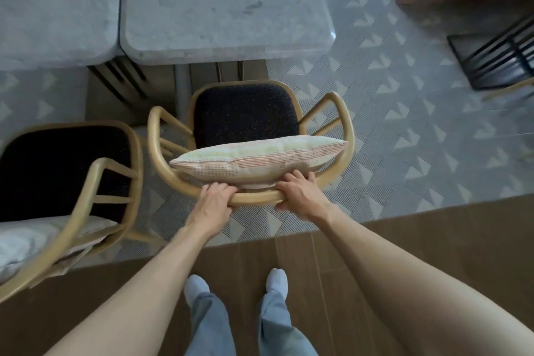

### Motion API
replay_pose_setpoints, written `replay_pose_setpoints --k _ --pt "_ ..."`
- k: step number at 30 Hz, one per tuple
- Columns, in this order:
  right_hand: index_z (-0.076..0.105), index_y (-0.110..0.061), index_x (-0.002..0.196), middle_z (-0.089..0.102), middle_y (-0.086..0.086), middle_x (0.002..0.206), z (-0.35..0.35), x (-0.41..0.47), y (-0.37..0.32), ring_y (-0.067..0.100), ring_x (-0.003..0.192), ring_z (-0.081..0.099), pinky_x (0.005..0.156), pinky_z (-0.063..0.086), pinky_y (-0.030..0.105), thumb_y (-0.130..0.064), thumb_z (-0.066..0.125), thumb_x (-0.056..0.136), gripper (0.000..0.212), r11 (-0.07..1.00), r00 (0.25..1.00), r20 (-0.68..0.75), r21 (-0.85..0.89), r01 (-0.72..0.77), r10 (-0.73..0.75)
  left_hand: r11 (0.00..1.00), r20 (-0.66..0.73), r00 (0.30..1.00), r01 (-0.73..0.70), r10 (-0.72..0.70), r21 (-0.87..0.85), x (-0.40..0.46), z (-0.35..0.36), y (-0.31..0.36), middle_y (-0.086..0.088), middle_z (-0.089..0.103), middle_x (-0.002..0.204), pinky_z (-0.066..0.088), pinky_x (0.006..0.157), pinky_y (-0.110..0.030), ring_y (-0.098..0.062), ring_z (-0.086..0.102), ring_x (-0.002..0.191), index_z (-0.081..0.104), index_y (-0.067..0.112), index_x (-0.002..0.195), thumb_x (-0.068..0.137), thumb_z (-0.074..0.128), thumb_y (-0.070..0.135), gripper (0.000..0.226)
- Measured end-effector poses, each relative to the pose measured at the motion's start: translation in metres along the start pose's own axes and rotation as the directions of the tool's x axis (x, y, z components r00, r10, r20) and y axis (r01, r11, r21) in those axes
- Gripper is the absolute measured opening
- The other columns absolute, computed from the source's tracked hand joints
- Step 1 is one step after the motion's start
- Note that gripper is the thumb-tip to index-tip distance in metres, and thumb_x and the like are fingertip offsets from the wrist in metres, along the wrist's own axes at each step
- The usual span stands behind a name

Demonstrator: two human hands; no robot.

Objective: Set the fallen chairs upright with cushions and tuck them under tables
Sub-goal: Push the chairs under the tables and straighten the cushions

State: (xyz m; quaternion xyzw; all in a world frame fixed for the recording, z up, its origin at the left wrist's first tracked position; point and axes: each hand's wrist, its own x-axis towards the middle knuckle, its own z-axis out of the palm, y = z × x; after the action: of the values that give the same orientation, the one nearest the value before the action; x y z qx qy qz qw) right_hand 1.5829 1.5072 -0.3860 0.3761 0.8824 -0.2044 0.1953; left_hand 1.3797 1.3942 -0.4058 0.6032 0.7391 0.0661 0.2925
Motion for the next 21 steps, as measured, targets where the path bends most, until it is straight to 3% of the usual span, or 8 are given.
replay_pose_setpoints --k 3,6,9,12,16,21 --pt "0.064 -0.021 0.134 0.063 0.002 0.130 -0.015 -0.009 -0.005 0.023 0.125 0.051 0.105 0.041 0.045 -0.051 0.071 0.087 0.056 0.998 1.000 0.007 0.064 0.011 -0.012 0.999 0.071 0.997 0.017 -0.013 -0.050 -0.004 -0.015 0.008 0.001 0.061 0.130 0.032 0.113 -0.036 -0.018 0.051 0.121 0.058 0.020 0.136 0.091 0.070 0.030 0.048" --pt "0.070 -0.020 0.122 0.075 0.004 0.117 -0.058 -0.017 -0.018 0.019 0.098 0.070 0.083 0.059 0.040 -0.054 0.059 0.095 0.044 0.943 0.993 -0.094 0.332 -0.037 0.072 0.931 -0.006 0.996 0.084 -0.092 -0.355 -0.008 -0.056 0.028 0.006 0.065 0.118 0.048 0.102 -0.037 -0.013 0.059 0.109 0.065 0.022 0.126 0.094 0.067 0.035 0.035" --pt "0.070 -0.017 0.120 0.075 0.003 0.115 -0.118 -0.023 -0.038 0.015 0.096 0.069 0.087 0.057 0.037 -0.056 0.051 0.099 0.049 0.870 0.958 -0.243 0.492 -0.013 0.152 0.772 -0.184 0.949 0.084 -0.254 -0.630 -0.014 -0.119 0.052 -0.002 0.071 0.116 0.052 0.095 -0.039 -0.018 0.065 0.106 0.068 0.016 0.121 0.101 0.056 0.036 0.031" --pt "0.069 -0.013 0.125 0.074 0.005 0.116 -0.182 -0.028 -0.065 0.016 0.101 0.070 0.099 0.055 0.044 -0.049 0.048 0.104 0.047 0.690 0.916 -0.367 0.706 0.162 0.161 0.556 -0.319 0.884 -0.083 -0.342 -0.827 -0.032 -0.184 0.070 -0.007 0.069 0.121 0.052 0.100 -0.043 -0.023 0.065 0.112 0.064 0.011 0.126 0.106 0.043 0.040 0.041" --pt "0.064 -0.007 0.131 0.071 0.011 0.122 -0.245 -0.050 -0.143 0.022 0.110 0.069 0.100 0.054 0.040 -0.036 0.039 0.109 0.044 0.356 0.838 -0.539 0.802 0.480 0.084 0.397 -0.552 0.733 -0.405 -0.397 -0.823 -0.098 -0.245 0.071 -0.006 0.066 0.130 0.050 0.103 -0.037 -0.018 0.064 0.118 0.058 0.013 0.133 0.105 0.031 0.049 0.054" --pt "0.057 -0.006 0.139 0.064 0.013 0.137 -0.255 -0.094 -0.264 0.025 0.124 0.063 0.107 0.050 0.042 -0.035 0.033 0.108 0.048 0.168 0.729 -0.684 0.716 0.678 -0.029 0.356 -0.697 0.559 -0.603 -0.449 -0.713 -0.189 -0.267 0.038 0.000 0.065 0.134 0.046 0.106 -0.033 -0.013 0.062 0.123 0.056 0.018 0.135 0.101 0.031 0.052 0.054"
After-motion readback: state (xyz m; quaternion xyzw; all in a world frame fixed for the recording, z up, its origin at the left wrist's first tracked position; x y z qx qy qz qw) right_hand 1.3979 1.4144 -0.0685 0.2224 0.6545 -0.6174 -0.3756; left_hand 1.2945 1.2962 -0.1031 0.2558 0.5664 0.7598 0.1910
